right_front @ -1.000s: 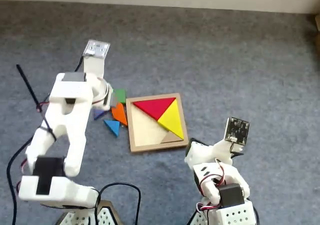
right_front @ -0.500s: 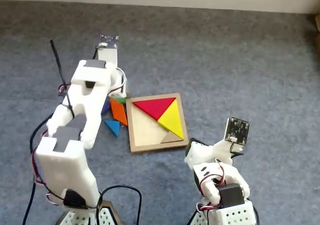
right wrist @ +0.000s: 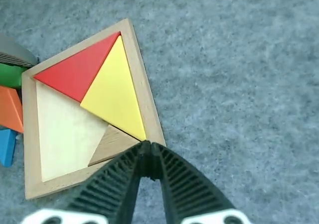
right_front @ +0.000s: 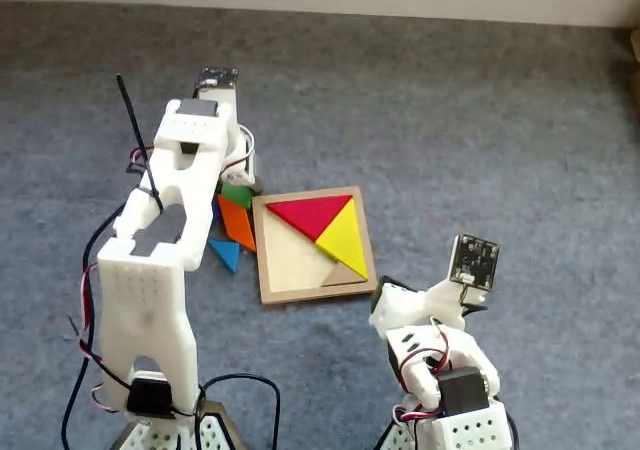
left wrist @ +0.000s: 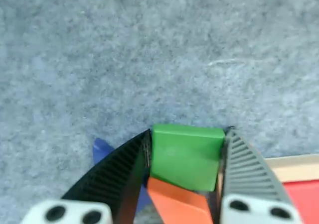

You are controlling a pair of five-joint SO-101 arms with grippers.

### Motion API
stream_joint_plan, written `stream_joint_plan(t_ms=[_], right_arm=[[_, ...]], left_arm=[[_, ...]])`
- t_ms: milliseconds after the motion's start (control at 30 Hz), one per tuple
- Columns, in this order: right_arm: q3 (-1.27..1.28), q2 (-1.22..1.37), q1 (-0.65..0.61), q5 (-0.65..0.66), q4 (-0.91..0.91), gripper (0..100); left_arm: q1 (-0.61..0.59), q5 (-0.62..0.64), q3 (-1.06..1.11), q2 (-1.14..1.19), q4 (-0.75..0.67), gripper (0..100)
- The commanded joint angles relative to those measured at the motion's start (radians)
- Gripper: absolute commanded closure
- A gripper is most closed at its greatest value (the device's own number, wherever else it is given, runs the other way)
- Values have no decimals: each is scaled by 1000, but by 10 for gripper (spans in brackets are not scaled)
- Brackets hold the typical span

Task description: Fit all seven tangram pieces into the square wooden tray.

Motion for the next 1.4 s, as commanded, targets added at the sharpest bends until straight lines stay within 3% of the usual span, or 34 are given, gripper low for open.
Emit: stream_joint_plan(t_ms=[0, 300, 600, 733, 1067, 1367], right_arm=[[105, -15, 13, 9, -10, 994], [105, -15, 13, 9, -10, 994], [105, -15, 13, 11, -10, 994], [105, -15, 13, 11, -10, 994], [105, -15, 59, 11, -16, 994], [105, -15, 61, 11, -18, 994]], left_arm=[[15, -32, -94, 22, 64, 861], [16, -98, -208, 21, 107, 881], [51, -282, -530, 22, 422, 880], [97, -354, -578, 22, 489, 881], [300, -353, -420, 22, 489, 880], [423, -175, -288, 22, 489, 880]])
